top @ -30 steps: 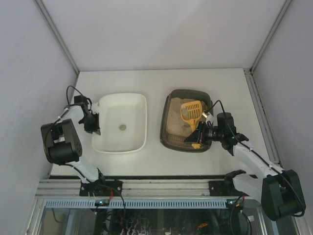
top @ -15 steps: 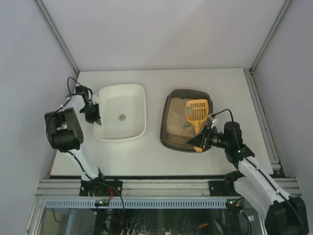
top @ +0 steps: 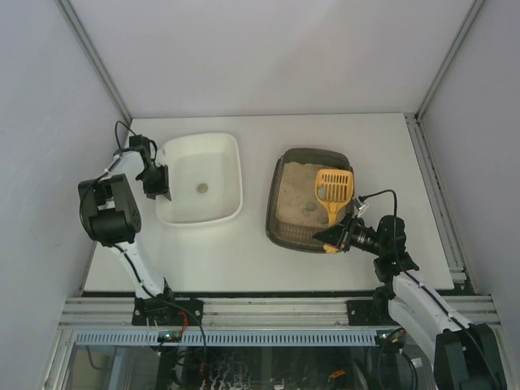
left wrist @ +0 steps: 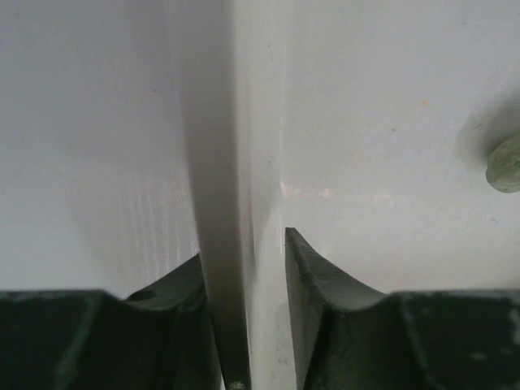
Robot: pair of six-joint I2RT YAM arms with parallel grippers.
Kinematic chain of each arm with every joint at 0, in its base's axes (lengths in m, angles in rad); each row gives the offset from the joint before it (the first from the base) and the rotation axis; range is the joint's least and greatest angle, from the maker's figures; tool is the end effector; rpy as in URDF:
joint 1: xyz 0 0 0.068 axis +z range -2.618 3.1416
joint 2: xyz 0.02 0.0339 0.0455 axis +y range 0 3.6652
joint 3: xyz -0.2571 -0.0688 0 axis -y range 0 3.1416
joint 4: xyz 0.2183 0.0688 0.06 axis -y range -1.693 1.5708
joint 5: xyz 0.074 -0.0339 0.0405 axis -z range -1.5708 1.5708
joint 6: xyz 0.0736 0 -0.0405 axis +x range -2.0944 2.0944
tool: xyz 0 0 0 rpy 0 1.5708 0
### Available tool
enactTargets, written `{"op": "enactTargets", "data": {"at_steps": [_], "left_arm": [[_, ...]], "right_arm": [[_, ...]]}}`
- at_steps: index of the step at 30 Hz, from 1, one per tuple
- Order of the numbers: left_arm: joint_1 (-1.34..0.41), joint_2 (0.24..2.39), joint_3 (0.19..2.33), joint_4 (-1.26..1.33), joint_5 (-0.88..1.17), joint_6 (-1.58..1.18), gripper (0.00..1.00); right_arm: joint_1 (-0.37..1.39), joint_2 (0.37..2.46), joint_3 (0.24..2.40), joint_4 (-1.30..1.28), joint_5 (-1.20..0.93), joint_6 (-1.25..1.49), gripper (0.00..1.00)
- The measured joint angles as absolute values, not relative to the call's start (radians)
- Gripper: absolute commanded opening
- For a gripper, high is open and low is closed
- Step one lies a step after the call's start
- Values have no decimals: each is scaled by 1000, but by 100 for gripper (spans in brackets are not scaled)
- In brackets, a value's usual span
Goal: Clean the litter box
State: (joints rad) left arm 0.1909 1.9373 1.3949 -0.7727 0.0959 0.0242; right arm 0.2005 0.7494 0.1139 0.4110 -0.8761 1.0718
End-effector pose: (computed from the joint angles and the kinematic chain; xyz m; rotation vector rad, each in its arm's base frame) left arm 0.3620 0.0628 0.1498 -0.2217 2.8672 -0.0975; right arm 0.1467 0.0875 0.1804 0.1602 2.0441 1.6336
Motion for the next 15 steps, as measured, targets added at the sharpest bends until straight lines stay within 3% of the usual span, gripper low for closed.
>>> {"op": "enactTargets", "data": {"at_steps": [3,5,7,9,15], "left_arm": [[185,1936,1393,-772,92,23,54],[185,1929,1391,-772,89,19,74],[185,1913,1388,-776,86,15,77],[185,1887,1386,-781,85,18,98],[185,1765,1357,-802,82,27,100]], "right_arm": [[186,771,141,409,-883,1082,0],[200,804,163,421,-883,1093,0],[218,847,178,462,-900,1119,0],[205,869,177,504,-923,1155,0],[229,977,192,560,-927,1201,0]]}}
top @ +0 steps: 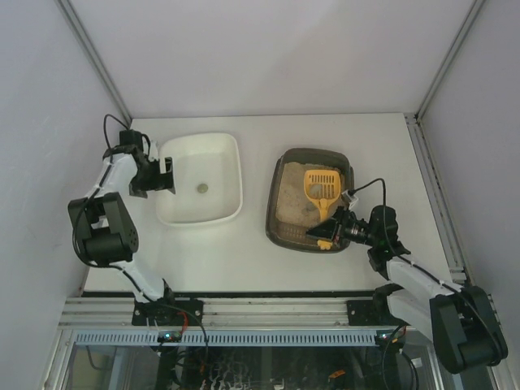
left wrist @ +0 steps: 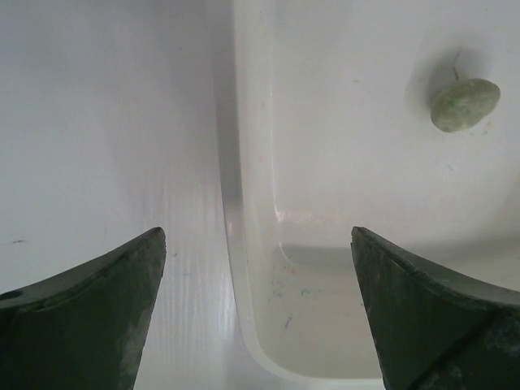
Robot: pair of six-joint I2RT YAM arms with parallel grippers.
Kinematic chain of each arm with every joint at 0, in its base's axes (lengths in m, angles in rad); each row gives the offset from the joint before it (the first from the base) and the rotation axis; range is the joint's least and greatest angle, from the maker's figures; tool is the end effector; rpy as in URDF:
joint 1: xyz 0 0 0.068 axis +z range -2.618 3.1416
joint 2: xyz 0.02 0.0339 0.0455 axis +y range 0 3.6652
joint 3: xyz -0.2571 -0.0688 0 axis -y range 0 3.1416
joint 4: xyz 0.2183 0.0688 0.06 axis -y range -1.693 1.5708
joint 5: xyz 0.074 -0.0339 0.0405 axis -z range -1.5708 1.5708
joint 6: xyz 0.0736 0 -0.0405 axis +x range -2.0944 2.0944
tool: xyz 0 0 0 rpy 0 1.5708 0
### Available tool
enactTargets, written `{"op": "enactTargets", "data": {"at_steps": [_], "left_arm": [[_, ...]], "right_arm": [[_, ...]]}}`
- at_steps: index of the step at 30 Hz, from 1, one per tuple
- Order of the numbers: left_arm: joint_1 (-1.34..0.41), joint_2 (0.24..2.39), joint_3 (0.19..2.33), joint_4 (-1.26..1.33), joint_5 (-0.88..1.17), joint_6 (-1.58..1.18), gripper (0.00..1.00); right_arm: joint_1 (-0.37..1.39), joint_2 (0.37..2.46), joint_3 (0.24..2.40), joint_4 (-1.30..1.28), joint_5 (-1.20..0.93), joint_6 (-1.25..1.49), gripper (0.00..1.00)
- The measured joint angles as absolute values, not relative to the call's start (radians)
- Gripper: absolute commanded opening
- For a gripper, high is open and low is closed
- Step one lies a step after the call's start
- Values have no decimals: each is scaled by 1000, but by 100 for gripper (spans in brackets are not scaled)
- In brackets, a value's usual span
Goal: Clean the litter box
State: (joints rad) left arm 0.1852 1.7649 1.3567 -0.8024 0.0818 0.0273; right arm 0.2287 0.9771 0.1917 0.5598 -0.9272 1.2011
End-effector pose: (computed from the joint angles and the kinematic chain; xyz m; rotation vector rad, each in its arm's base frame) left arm 0.3409 0.0577 0.1963 -0.1982 2.7674 -0.0593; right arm 0.1699 0.1000 0.1882 0.2264 2.1026 1.7676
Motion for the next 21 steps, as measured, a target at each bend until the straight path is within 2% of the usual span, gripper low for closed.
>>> {"op": "enactTargets", "data": {"at_steps": [5,11,16,21], "left_arm": [[185,1671,1327,-831,81,38,100],[185,1556,1294,-868,82,49,100],[185,1441,1248,-882,82,54,100],[185,1318,1191,-885,80,52,100]], "right_arm": [[186,1016,196,604,-943,1238,0],[222,1063,223,621,-960,1246,0],[270,1063,274,544,-934,1195,0],[220,1014,277,504,-921,1161,0]]}}
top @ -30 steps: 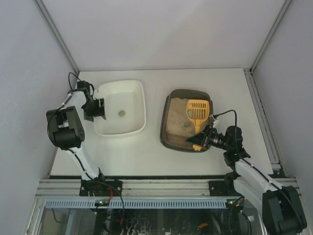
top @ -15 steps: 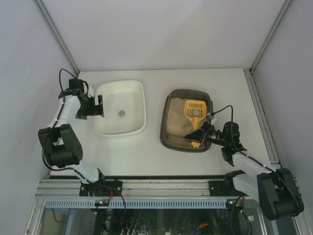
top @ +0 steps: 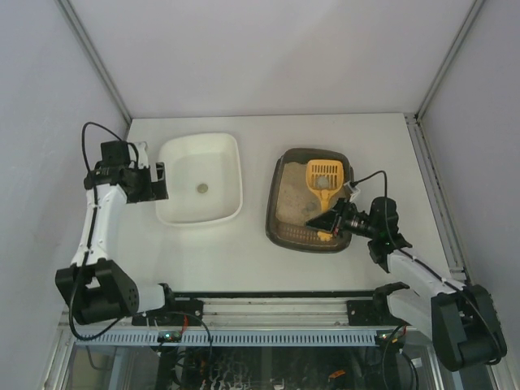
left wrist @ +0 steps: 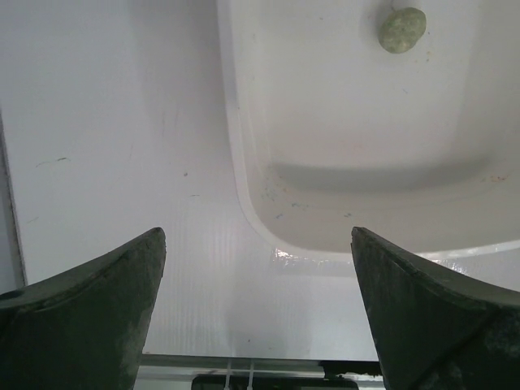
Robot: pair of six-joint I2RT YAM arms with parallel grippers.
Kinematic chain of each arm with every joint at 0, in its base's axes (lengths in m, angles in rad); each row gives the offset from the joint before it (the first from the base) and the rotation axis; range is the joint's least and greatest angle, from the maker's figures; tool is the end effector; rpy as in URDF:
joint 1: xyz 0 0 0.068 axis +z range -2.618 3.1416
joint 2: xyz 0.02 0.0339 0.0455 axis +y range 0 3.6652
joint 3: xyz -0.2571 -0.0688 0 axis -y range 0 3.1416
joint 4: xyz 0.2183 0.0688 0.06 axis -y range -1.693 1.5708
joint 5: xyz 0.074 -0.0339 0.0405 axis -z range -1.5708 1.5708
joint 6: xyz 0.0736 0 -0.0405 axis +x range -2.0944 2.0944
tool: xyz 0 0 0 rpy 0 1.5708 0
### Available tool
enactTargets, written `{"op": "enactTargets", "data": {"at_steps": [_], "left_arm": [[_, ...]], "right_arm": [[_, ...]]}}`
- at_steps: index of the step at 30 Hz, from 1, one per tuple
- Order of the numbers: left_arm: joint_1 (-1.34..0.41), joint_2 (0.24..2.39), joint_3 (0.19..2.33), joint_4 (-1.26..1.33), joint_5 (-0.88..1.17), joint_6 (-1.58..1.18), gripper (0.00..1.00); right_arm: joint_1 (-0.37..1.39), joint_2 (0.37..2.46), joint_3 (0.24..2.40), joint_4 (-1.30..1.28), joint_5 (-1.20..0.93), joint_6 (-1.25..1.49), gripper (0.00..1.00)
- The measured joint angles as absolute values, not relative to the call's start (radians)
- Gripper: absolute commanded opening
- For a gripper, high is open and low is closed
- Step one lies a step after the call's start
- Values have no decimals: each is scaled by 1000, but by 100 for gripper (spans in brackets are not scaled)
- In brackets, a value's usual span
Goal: Clean the litter box
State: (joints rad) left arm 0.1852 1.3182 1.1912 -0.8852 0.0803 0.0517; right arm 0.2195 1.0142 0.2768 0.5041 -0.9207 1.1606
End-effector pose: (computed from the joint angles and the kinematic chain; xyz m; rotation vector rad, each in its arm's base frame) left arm 0.2547 0.0417 0.2693 -0.1423 2.5740 -0.0155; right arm 0.1839 0.1010 0.2020 0.2038 2.0932 1.7338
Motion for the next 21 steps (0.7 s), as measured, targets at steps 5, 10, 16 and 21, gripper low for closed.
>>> {"op": "enactTargets", "data": {"at_steps": [5,10,16,21], "left_arm": [[185,1224,1154,-886,52,39,100],[185,1185,1113,-887,33,36,100],[185,1193,1078,-914,41,68,100],[185,1198,1053,-934,64,72,100]], "right_arm": [[270,1011,278,453,-919,1118,0],[263,1021,265,476,-900,1121,0],[248,1044,183,599,-898,1186,0],[268,1032,182,619,-900,1201,0]]}}
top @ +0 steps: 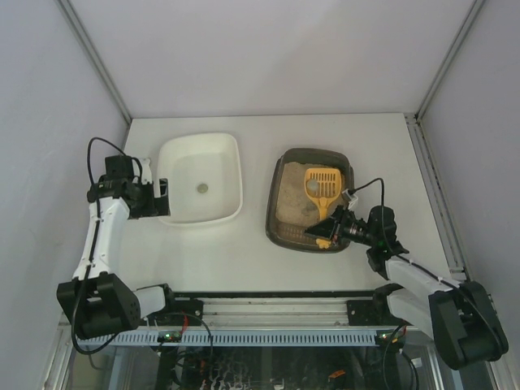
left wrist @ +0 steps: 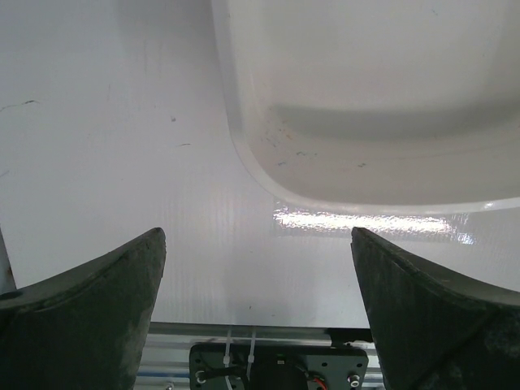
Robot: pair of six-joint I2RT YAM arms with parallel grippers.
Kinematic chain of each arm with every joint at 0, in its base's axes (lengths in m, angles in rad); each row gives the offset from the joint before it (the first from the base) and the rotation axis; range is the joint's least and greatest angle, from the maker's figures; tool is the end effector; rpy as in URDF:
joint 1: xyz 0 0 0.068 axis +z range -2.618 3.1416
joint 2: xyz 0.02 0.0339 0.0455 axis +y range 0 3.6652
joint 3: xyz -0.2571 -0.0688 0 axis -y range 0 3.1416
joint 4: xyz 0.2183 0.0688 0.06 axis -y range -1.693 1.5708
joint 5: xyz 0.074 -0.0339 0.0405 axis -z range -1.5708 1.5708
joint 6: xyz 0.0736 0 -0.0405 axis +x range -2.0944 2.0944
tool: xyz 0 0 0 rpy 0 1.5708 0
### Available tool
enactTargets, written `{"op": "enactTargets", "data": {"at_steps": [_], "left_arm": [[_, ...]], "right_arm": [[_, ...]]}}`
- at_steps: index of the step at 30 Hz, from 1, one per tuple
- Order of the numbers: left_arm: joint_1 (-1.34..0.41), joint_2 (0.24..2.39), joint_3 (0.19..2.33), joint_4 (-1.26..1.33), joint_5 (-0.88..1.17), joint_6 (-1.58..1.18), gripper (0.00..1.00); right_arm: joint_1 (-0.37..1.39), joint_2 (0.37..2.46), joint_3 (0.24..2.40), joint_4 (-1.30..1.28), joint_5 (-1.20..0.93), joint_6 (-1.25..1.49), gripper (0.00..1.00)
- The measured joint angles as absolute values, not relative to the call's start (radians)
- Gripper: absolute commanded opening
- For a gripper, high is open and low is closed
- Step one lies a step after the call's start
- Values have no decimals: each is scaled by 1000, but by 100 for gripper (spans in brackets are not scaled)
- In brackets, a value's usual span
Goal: Clean the litter box
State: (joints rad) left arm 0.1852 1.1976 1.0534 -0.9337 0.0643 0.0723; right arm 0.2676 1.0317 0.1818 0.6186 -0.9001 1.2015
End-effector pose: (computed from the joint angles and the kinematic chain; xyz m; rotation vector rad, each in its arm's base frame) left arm 0.2178 0.0360 0.2510 -0.1279 2.6418 0.0011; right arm 0.1716 0.1068 0.1823 0.2158 2.1175 1.7679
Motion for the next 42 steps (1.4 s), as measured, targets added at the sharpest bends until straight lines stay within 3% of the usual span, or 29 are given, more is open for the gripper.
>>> {"op": "enactTargets", "data": {"at_steps": [7,11,19,26,32,36,42], "left_arm": [[185,1188,1049,-934,67,73,100],[185,1178,1053,-943,70,81,100],[226,1192,1129,-1015,120,101,100],[455,1299,1270,-1087,308,133,100],[464,1286,1267,-1107,346,144,100],[464,1284,1262,-1108,344,148,100],[464,1283,1225,-1099,320,151,100]], "right_arm": [[355,1028,313,475,-867,1143,0],[437,1108,600,191,-778,1004,0],[678,1575,1376,-369,-480,692,0],[820,1962,1791,-741,-223,537,0],[971,2237,2211,-1052,56,414,0],[1053,2304,2336,-1165,241,343,0],[1125,2326,2352,-1239,426,262,0]]}}
